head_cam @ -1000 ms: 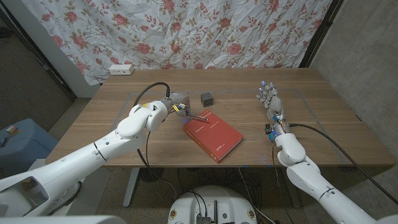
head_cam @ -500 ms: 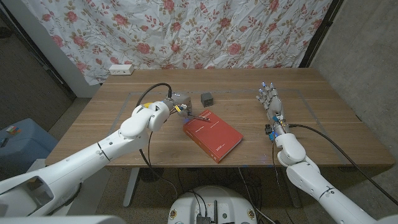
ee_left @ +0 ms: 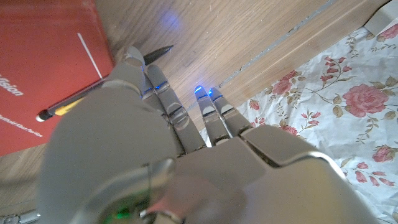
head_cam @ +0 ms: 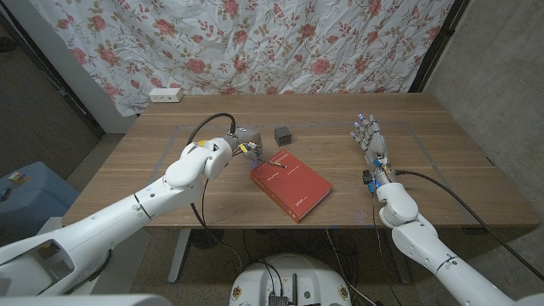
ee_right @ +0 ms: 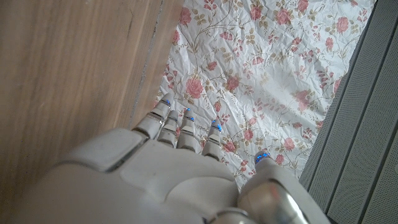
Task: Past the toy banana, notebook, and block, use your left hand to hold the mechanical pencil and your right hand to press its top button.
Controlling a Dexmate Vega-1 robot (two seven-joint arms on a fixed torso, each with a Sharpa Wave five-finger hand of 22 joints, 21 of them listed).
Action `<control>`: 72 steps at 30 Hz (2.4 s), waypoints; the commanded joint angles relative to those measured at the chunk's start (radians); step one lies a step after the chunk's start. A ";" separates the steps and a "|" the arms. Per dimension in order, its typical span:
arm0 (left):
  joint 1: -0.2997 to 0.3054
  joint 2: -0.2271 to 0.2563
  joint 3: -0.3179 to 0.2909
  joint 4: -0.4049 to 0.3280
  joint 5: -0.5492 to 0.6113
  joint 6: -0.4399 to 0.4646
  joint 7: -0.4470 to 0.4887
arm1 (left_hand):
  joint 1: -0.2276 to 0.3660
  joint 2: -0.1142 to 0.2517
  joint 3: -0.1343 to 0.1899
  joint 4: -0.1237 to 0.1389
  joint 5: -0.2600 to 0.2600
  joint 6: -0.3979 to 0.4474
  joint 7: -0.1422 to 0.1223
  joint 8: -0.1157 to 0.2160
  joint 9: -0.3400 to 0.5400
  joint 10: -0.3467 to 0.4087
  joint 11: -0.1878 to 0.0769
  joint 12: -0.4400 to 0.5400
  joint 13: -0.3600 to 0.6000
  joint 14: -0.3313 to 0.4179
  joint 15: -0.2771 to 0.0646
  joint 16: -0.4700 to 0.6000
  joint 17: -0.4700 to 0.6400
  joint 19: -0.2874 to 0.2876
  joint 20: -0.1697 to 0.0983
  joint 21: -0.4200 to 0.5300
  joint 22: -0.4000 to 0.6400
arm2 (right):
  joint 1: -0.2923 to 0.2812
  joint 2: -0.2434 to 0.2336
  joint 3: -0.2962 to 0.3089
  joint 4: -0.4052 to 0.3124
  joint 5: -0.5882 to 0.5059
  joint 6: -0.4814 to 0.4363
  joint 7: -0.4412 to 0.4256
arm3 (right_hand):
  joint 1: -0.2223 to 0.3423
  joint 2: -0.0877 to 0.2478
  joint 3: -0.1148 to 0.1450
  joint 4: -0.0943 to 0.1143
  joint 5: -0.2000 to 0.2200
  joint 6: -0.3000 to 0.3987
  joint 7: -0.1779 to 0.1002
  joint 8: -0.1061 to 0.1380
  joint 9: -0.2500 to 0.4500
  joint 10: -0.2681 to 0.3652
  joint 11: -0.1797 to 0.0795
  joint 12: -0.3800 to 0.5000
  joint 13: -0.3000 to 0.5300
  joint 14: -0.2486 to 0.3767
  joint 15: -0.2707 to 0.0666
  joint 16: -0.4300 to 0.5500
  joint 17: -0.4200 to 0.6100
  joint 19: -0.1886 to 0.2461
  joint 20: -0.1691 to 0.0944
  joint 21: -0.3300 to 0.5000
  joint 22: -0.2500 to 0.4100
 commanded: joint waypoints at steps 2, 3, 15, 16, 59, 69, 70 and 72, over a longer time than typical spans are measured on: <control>-0.007 0.003 0.002 -0.005 0.031 0.001 -0.021 | -0.018 -0.017 -0.012 0.004 0.002 -0.022 0.001 -0.010 -0.004 -0.024 0.000 0.000 0.003 0.002 -0.160 0.006 0.001 -0.015 -0.054 0.000 0.003 | 0.001 0.006 0.001 0.008 0.006 0.006 -0.001 | 0.002 -0.001 0.008 0.002 0.006 0.009 -0.002 0.006 0.002 0.010 -0.002 -0.001 0.001 0.011 0.000 -0.002 -0.001 0.009 0.001 -0.001 0.002; -0.006 0.002 0.001 -0.005 0.033 0.001 -0.021 | -0.019 -0.018 -0.013 0.004 0.002 -0.024 0.001 -0.010 -0.004 -0.026 0.000 0.000 0.003 0.002 -0.160 0.006 0.001 -0.015 -0.054 0.000 0.003 | 0.001 0.006 0.001 0.008 0.007 0.006 -0.001 | 0.002 -0.001 0.008 0.002 0.006 0.009 -0.001 0.007 0.002 0.010 -0.003 -0.001 0.001 0.011 0.000 -0.002 -0.001 0.009 0.001 -0.001 0.002; -0.011 0.005 -0.004 -0.020 0.052 0.004 -0.073 | -0.059 -0.046 -0.031 0.012 -0.005 -0.143 -0.001 -0.021 -0.018 -0.182 -0.001 -0.005 -0.001 -0.025 -0.158 0.001 0.000 -0.050 -0.044 -0.004 0.003 | 0.003 0.000 0.004 0.014 0.044 -0.001 0.030 | 0.001 -0.003 0.008 0.002 0.005 -0.004 0.014 0.001 0.002 0.006 -0.005 -0.004 0.001 0.005 -0.007 -0.005 -0.001 0.009 0.003 -0.003 0.002; -0.012 0.006 -0.005 -0.023 0.050 0.005 -0.082 | -0.066 -0.046 -0.033 0.014 -0.005 -0.151 -0.003 -0.020 -0.019 -0.198 0.000 -0.006 -0.001 -0.030 -0.157 0.000 0.000 -0.054 -0.044 -0.004 0.003 | 0.004 -0.001 0.005 0.014 0.049 -0.003 0.033 | 0.001 -0.004 0.008 0.002 0.005 -0.006 0.018 0.000 0.002 0.005 -0.005 -0.004 0.001 0.005 -0.007 -0.006 -0.001 0.008 0.003 -0.003 0.002; 0.175 0.089 -0.253 -0.095 -0.421 0.053 0.190 | -0.310 0.016 -0.063 0.074 -0.008 -0.459 0.021 -0.024 -0.036 -0.599 0.011 -0.006 -0.011 -0.214 -0.120 -0.004 -0.003 -0.172 -0.033 -0.004 0.002 | 0.040 -0.018 0.000 0.000 0.126 -0.092 0.072 | -0.016 -0.015 -0.001 0.010 0.000 -0.025 0.195 0.006 0.001 -0.002 -0.037 -0.009 -0.005 0.011 -0.042 -0.008 -0.005 0.018 -0.032 -0.003 0.001; 0.215 0.061 -0.317 -0.045 -0.616 0.023 0.339 | -0.333 0.041 -0.057 0.074 -0.009 -0.504 0.036 -0.029 -0.037 -0.647 0.021 -0.007 -0.011 -0.232 -0.108 -0.004 -0.004 -0.175 -0.026 -0.002 0.002 | 0.061 -0.018 -0.006 0.011 0.139 -0.093 0.100 | -0.017 -0.015 -0.002 0.012 0.000 -0.024 0.190 0.006 0.001 0.005 -0.040 -0.007 -0.006 0.017 -0.049 -0.006 -0.006 0.027 -0.036 -0.001 0.001; 0.218 0.056 -0.323 -0.038 -0.638 0.020 0.353 | -0.334 0.042 -0.056 0.074 -0.009 -0.506 0.037 -0.028 -0.037 -0.652 0.023 -0.008 -0.011 -0.235 -0.107 -0.005 -0.004 -0.175 -0.026 -0.002 0.002 | 0.061 -0.018 -0.006 0.011 0.141 -0.093 0.102 | -0.018 -0.015 -0.002 0.012 0.000 -0.025 0.189 0.005 0.001 0.005 -0.040 -0.007 -0.006 0.016 -0.049 -0.007 -0.006 0.027 -0.036 0.000 0.001; 0.226 0.046 -0.333 -0.023 -0.673 0.004 0.390 | -0.339 0.046 -0.055 0.072 -0.009 -0.516 0.039 -0.028 -0.038 -0.666 0.024 -0.007 -0.011 -0.243 -0.102 -0.006 -0.005 -0.177 -0.025 -0.003 0.002 | 0.061 -0.017 -0.005 0.011 0.143 -0.093 0.101 | -0.018 -0.015 -0.002 0.012 0.000 -0.025 0.189 0.005 0.001 0.006 -0.040 -0.007 -0.006 0.018 -0.049 -0.006 -0.006 0.028 -0.036 -0.001 0.001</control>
